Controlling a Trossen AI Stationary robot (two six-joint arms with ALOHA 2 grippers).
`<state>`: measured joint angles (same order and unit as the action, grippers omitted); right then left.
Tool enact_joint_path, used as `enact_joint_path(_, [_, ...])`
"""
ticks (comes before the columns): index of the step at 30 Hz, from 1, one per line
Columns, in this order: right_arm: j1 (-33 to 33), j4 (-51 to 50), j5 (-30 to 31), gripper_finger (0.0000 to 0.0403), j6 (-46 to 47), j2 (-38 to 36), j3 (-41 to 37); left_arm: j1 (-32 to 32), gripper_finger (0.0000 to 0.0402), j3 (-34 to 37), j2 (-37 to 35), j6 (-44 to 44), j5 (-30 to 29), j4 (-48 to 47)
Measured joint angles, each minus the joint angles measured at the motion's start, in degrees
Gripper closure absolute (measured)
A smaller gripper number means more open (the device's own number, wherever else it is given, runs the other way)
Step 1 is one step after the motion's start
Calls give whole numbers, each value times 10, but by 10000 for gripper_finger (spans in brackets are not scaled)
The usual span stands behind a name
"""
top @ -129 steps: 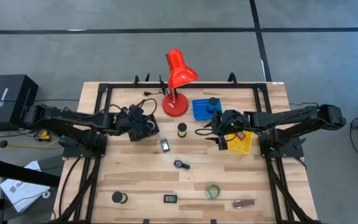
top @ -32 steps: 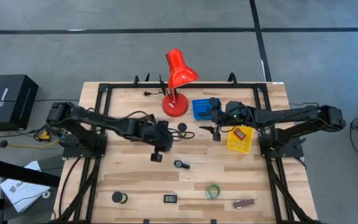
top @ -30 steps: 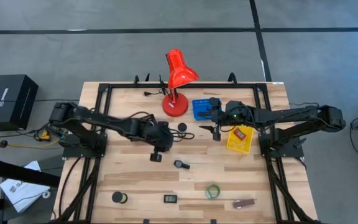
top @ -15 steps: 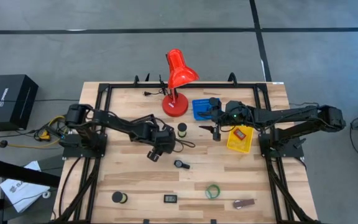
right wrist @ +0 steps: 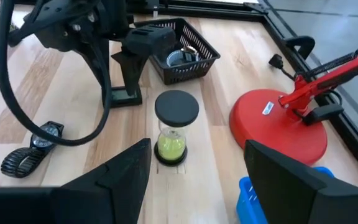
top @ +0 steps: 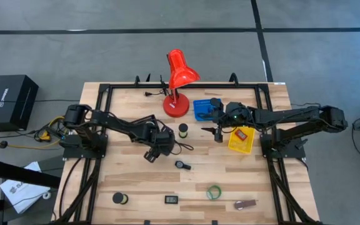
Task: Pick & Place Office items
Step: Put the top black digital clock into the yellow basket
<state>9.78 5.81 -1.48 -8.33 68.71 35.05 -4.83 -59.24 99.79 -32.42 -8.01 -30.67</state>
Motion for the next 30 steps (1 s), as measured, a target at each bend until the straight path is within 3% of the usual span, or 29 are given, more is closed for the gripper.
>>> enact_joint_path(6, [0, -5, 0, 154, 15, 0, 0, -18, 155, 0, 0, -50, 2, -3])
enact_joint_path(13, [0, -9, 0, 154, 24, 0, 0, -35, 160, 0, 2, -228, -45, -10])
enact_joint_path(22, [0, -9, 0, 154, 23, 0, 0, -19, 160, 0, 11, -342, -49, -5])
enact_joint_path(30, [0, -7, 0, 154, 21, 0, 0, 4, 160, -4, 53, -393, -41, 2])
